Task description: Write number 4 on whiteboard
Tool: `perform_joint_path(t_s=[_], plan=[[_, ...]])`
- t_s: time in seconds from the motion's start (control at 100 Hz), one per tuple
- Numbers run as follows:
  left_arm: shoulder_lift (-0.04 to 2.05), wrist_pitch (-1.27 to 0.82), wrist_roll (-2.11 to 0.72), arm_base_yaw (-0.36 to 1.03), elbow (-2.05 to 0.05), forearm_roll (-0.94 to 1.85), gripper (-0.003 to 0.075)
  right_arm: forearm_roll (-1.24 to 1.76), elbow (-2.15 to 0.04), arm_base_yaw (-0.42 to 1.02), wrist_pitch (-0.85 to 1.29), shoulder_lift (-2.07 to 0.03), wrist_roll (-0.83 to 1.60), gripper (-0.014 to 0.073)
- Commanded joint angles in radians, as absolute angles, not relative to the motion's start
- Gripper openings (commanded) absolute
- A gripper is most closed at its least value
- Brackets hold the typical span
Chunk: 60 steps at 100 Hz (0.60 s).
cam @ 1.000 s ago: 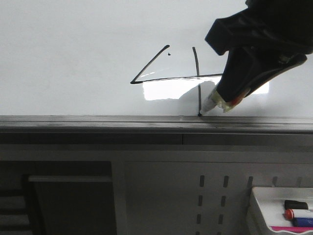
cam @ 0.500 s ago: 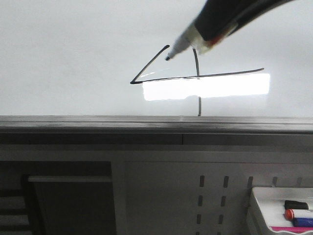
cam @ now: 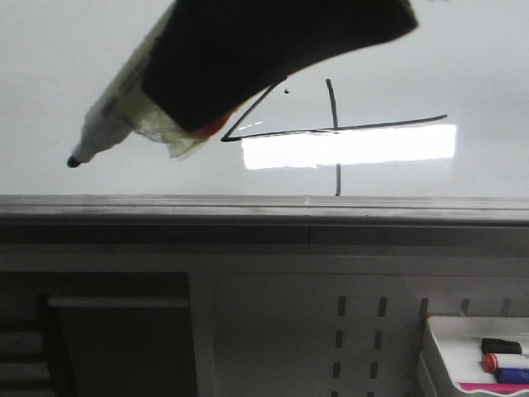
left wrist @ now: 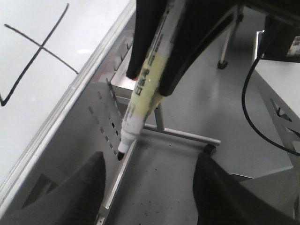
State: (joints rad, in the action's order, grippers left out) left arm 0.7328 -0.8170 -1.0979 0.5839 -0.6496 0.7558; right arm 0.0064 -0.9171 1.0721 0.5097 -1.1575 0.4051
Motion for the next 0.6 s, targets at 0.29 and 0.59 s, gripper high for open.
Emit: perform_joint_path(t_s=[0.29, 0.59], plan=[[0.916, -0.838, -1.137, 0.692, -0.801, 0.832, 0.0386, 0.000, -0.938, 1.131, 0.426, -1.148, 0.423, -0.0045], [0.949, -0.842, -1.135, 0.692, -0.825, 0.847, 0.0098, -0.006, -0.938, 1.137, 0.435, -1.148, 0.423, -0.0045]])
